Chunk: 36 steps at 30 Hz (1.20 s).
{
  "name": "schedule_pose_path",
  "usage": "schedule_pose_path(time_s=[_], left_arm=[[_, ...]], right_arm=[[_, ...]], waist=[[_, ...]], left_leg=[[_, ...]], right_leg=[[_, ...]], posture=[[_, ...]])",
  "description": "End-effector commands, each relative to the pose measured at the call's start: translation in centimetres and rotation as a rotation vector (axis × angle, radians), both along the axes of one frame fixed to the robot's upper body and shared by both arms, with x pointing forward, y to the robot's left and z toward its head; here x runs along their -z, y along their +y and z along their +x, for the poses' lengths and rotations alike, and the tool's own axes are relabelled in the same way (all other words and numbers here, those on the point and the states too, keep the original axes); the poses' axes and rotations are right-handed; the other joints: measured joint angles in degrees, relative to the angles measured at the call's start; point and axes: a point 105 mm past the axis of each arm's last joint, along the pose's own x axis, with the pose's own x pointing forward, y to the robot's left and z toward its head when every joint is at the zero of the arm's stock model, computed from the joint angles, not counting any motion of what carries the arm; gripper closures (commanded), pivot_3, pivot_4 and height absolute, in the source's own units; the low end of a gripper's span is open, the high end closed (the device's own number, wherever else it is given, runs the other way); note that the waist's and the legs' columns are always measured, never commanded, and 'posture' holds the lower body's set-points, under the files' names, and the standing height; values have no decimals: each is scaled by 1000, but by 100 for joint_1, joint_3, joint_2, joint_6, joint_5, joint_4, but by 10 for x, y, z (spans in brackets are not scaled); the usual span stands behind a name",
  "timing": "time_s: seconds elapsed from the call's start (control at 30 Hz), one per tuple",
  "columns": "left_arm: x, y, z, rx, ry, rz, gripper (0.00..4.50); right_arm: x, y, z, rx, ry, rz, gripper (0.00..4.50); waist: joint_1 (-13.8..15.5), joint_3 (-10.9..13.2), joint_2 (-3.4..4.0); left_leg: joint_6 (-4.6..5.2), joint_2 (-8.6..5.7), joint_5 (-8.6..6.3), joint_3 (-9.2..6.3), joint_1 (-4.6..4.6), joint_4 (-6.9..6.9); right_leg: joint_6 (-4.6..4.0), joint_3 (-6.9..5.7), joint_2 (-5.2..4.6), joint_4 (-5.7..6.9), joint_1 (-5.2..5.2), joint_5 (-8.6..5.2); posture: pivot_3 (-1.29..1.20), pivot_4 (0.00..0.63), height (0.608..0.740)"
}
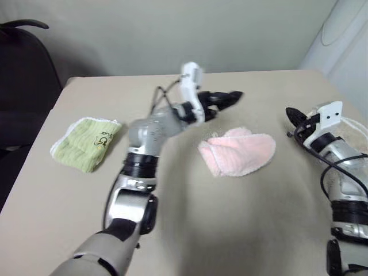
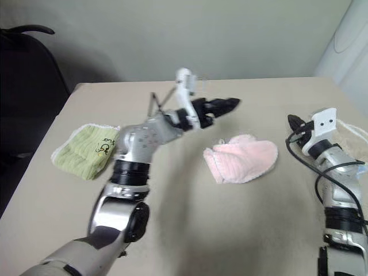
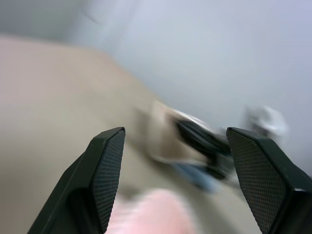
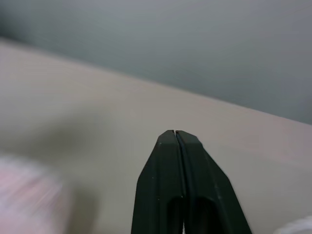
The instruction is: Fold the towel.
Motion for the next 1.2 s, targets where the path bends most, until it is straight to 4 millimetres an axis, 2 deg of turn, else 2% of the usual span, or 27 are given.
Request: schedule_pose_path(time_s=[0.03, 0.17, 0.27, 0.4, 0.57, 0.7, 0.87, 1.03, 1.13, 1.2], left_arm=[[15, 36, -12, -59, -3, 58, 873], [44, 75, -25, -163, 36, 142, 873], [55, 91, -33, -228, 66, 134, 873], [62, 98, -45, -269, 89, 97, 873], [68, 94, -56, -275, 104, 95, 873], [71, 87, -59, -254, 120, 90, 873], [71, 76, -59, -227, 125, 84, 873], [71, 71, -60, -215, 128, 78, 873], [72, 69, -62, -206, 130, 78, 873], [72, 69, -62, -203, 131, 78, 873]], right_arm=[[-5, 29, -25, -213, 31, -157, 3189], [13, 47, -48, -361, 65, -352, 1772], [20, 57, -60, -442, 54, -441, 724], [35, 60, -70, -525, 82, -538, 724], [42, 55, -76, -581, 110, -596, 724], [59, 53, -84, -645, 112, -719, 724], [73, 52, -74, -614, 30, -830, 724], [69, 54, -63, -546, -77, -818, 724], [64, 53, -62, -533, -89, -780, 1351], [63, 51, -63, -535, -81, -756, 2052]], waist=[[-4, 0, 0], [31, 3, -12], [50, 3, -16], [45, 1, -18], [46, 1, -23], [46, 0, -24], [39, -1, -28], [25, -1, -28], [28, -1, -28], [27, -1, -28]], left_leg=[[0, -1, 0, 0, 0, 0], [-1, -7, 1, -11, -3, 7], [1, -12, 1, -17, -5, 15], [6, -13, -1, -12, -4, 20], [7, -14, -2, -11, -3, 21], [9, -14, -2, -11, 0, 23], [14, -13, -6, -11, 8, 23], [18, -12, -8, -8, 14, 22], [19, -13, -9, -8, 15, 22], [20, -15, -9, -7, 15, 22]], right_leg=[[1, 0, 0, 0, 0, 0], [8, -3, 1, -1, 4, -2], [17, -1, -2, -1, 8, -2], [22, 2, -5, 0, 11, -1], [23, 1, -6, 0, 15, -1], [23, 0, -6, 0, 20, -1], [24, 0, -8, 1, 25, -1], [23, -1, -13, 3, 26, 0], [23, -6, -15, 2, 30, 0], [23, -6, -19, 1, 31, 0]], posture=[[0, 150, 740], [0, 150, 740], [0, 150, 740], [0, 150, 740], [0, 150, 740], [0, 150, 740], [0, 150, 740], [0, 150, 740], [0, 150, 740], [0, 150, 740]])
